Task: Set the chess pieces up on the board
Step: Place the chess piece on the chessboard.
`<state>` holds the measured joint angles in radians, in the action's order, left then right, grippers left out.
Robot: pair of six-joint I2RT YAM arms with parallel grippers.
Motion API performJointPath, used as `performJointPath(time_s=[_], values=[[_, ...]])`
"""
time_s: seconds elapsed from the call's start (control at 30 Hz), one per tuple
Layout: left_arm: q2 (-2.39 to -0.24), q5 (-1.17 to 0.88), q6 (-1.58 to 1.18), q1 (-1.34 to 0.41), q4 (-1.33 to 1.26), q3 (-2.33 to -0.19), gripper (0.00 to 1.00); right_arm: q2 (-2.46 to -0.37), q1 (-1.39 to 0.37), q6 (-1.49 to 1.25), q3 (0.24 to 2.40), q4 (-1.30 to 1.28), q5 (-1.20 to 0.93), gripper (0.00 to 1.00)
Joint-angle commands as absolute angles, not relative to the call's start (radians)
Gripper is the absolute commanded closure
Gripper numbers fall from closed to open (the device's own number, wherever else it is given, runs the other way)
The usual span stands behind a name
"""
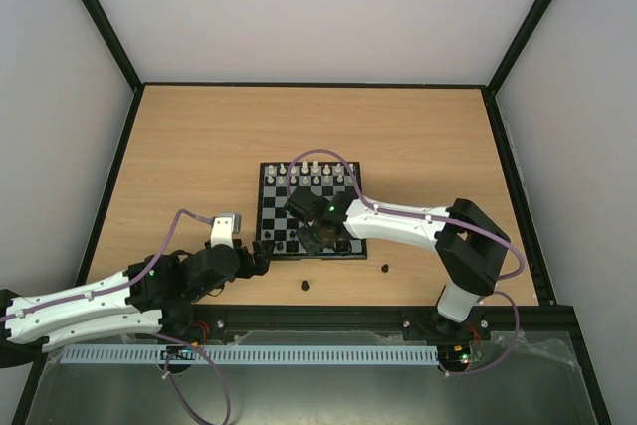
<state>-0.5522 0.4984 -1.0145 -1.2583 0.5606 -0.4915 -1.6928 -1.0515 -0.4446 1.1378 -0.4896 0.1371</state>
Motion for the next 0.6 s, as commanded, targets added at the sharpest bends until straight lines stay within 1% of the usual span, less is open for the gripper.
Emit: performJointPath(time_s=[0.0, 0.57], values=[[-0.554, 0.516, -1.015, -1.262, 0.573, -0.492, 0.01, -1.724, -1.041, -0.436, 1.133, -0.501, 0.153, 0.97], [-0.557, 0.52, -1.014, -1.262, 0.576, -0.494, 0.01, -1.741, -1.031, -0.434, 1.128, -0.496, 0.161, 0.93]])
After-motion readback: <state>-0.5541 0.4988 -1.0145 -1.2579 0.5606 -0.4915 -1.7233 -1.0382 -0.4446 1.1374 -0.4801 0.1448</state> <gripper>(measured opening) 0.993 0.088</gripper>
